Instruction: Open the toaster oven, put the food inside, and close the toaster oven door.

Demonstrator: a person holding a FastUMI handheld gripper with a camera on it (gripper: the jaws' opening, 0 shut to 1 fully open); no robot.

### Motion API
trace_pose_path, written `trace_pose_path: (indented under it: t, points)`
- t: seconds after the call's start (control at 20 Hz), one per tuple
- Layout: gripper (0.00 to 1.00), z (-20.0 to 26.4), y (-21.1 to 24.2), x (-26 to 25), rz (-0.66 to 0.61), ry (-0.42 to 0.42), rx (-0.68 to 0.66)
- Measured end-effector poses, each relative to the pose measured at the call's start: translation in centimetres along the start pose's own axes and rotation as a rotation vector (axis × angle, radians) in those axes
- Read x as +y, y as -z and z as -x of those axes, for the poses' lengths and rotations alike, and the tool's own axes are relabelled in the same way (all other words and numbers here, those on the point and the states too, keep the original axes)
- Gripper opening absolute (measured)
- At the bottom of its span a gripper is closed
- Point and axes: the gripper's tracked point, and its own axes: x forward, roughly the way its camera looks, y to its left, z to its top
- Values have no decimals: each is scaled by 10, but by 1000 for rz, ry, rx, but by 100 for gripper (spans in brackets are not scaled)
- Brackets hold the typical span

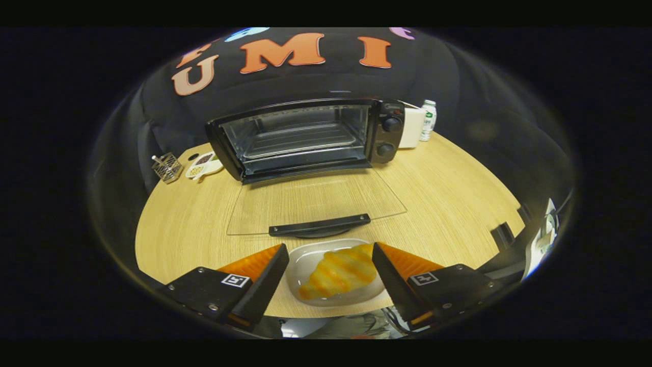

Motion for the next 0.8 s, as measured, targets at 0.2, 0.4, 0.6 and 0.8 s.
trace_pose_path:
  t: [0.2, 0.4, 0.6, 0.8]
  points:
    - [98, 5, 28, 0, -74, 45, 24]
    - [98, -1, 49, 0, -125, 89, 52]
    - [98, -10, 64, 2, -137, 101, 84]
    - [99, -18, 75, -1, -141, 142, 105]
